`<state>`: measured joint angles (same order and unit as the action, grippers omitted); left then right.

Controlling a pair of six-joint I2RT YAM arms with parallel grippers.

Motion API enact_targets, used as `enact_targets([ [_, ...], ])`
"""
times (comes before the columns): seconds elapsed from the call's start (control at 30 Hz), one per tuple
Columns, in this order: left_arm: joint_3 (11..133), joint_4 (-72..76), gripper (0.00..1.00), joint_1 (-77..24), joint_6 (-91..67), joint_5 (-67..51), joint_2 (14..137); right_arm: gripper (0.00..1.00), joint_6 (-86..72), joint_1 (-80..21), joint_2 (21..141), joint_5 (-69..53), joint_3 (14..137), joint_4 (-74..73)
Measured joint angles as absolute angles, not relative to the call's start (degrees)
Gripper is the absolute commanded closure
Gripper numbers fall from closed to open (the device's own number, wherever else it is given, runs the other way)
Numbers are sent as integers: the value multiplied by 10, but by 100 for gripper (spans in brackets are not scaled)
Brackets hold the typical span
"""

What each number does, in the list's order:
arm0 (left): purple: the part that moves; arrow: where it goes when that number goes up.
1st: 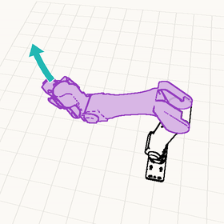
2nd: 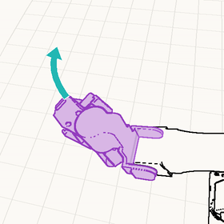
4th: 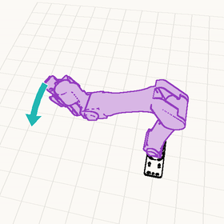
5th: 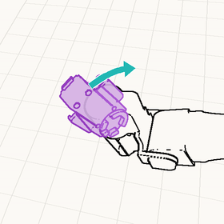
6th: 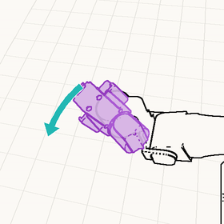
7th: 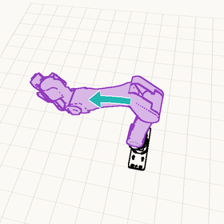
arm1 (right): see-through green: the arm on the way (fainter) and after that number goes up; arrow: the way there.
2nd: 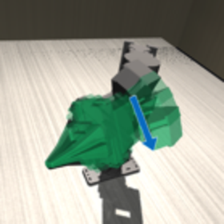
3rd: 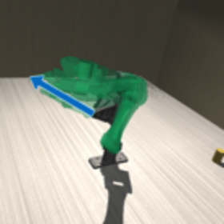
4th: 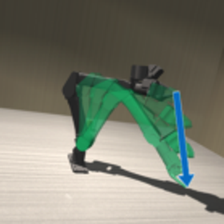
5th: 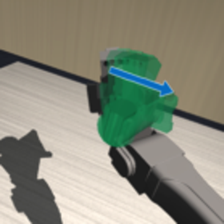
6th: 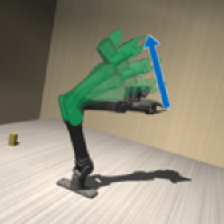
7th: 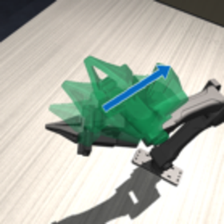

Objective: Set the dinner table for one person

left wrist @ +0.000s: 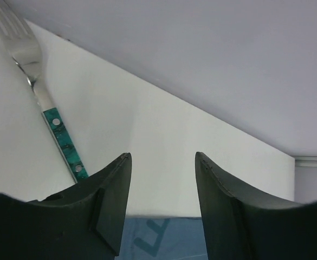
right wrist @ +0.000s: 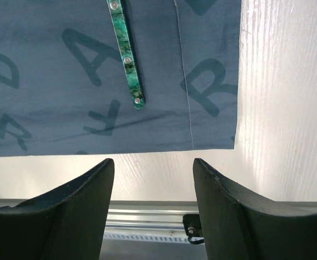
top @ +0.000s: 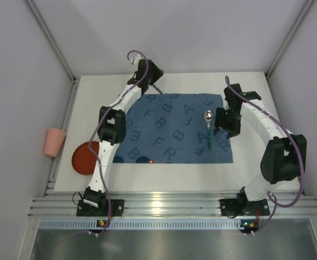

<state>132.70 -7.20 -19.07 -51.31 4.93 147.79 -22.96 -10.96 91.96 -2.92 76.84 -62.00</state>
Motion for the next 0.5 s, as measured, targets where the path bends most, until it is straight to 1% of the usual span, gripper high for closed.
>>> enact_targets([
  [0.17,1399,-78,45,-198,-544,38,1531,41,-230,-109,917,-31,753,-622],
  [0.27,1405,-92,46,-206,-557,40,1557,41,-230,-107,913,-31,750,-622],
  [0.37,1405,-114,49,-211,-571,45,1580,42,-230,-107,907,-31,750,-622],
  [0.5,1405,-135,50,-209,-579,57,1577,43,-231,-107,903,-32,750,-621],
])
